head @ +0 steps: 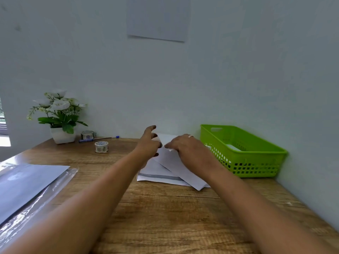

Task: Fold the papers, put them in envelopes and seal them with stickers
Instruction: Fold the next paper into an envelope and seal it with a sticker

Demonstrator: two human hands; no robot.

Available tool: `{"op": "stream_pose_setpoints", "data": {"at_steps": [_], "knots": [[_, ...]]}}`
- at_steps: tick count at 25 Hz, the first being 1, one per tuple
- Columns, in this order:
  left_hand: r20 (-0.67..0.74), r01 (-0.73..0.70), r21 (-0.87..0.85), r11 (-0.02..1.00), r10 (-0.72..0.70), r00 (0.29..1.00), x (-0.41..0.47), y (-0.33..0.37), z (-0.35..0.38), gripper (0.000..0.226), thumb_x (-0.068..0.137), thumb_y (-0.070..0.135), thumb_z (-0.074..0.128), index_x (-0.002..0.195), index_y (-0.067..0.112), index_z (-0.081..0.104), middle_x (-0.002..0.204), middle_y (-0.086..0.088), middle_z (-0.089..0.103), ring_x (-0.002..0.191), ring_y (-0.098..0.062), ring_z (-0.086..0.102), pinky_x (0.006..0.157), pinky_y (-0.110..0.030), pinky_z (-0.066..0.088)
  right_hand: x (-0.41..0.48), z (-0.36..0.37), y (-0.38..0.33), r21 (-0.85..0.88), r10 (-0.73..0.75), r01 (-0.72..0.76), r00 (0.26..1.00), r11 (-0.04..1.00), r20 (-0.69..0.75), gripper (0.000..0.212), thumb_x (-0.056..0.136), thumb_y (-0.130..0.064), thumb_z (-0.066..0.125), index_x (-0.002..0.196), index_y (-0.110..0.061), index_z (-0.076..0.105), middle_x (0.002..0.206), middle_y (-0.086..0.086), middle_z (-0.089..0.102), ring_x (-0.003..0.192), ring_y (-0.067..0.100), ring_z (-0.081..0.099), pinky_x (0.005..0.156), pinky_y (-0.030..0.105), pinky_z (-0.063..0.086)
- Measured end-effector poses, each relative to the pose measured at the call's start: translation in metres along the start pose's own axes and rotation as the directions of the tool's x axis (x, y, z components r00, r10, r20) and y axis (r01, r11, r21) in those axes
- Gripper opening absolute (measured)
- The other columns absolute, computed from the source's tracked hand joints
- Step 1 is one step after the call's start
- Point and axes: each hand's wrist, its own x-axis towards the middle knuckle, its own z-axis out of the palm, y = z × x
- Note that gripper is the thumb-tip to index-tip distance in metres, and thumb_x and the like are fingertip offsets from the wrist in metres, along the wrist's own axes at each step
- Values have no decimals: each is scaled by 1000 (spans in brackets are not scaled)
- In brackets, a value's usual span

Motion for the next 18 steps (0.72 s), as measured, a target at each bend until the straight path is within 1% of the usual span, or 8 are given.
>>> {"op": "stream_pose_setpoints", "data": {"at_steps": [2, 4, 5, 6, 9, 12, 14, 18], "knots": [[78, -116, 337, 934, 95, 992, 1, -14, -9, 52, 92, 2, 48, 136, 29, 41, 140, -6, 43, 118, -23, 50, 95, -37, 43, -7, 9, 4, -13, 10, -9, 998, 1000, 58, 39, 94, -3, 43, 120, -23, 64, 117, 2, 60, 111, 22, 48, 89, 31, 41], [214, -249, 623, 742, 145, 966, 3, -29, -14, 37, 96, 11, 45, 129, 26, 52, 148, -4, 33, 132, -22, 37, 108, -35, 30, -12, 14, 6, -23, 22, -19, 990, 1000, 139, 35, 94, -11, 49, 120, -28, 64, 111, 1, 58, 107, 22, 47, 86, 31, 40], [283, -297, 695, 655, 130, 950, 4, -34, -15, 33, 97, 16, 43, 126, 26, 54, 150, -3, 30, 136, -22, 31, 112, -35, 25, -13, 16, 7, -46, 22, -14, 984, 999, 176, 35, 93, -14, 51, 120, -32, 64, 108, 0, 58, 104, 21, 49, 84, 32, 40], [339, -334, 731, 595, 108, 935, 5, -36, -15, 32, 98, 19, 41, 126, 26, 56, 150, -3, 32, 137, -21, 30, 113, -35, 23, -13, 15, 7, -37, 31, -24, 979, 999, 203, 35, 91, -18, 55, 120, -35, 63, 105, -2, 58, 100, 19, 50, 82, 33, 40], [425, -404, 759, 512, 80, 901, -2, -39, -11, 35, 99, 31, 38, 129, 23, 53, 139, -1, 50, 125, -19, 45, 103, -32, 34, -14, 6, 12, 104, 138, -176, 944, 979, 301, 40, 81, -29, 69, 118, -41, 60, 96, -8, 57, 82, 10, 50, 77, 31, 44], [415, -398, 807, 437, 60, 908, -4, -42, -12, 46, 96, 49, 34, 135, 28, 47, 141, 4, 49, 127, -17, 44, 105, -34, 35, -16, -3, 27, 119, 226, -291, 896, 949, 383, 27, 73, -24, 77, 96, -33, 66, 78, -14, 57, 70, 3, 52, 72, 29, 49], [425, -412, 826, 384, 54, 903, -6, -43, -13, 56, 92, 58, 32, 138, 28, 44, 144, 5, 45, 131, -16, 40, 109, -36, 32, -19, -5, 33, 105, 249, -321, 870, 941, 426, 17, 73, -19, 76, 83, -29, 66, 71, -16, 56, 70, 4, 54, 67, 24, 47], [467, -473, 816, 332, 103, 878, -13, -39, -10, 67, 85, 69, 36, 138, 28, 43, 146, 8, 43, 133, -14, 37, 111, -37, 30, -20, -3, 31, 99, 228, -300, 867, 949, 442, 10, 79, -20, 71, 87, -26, 71, 76, -15, 58, 77, 6, 56, 63, 16, 41]]}}
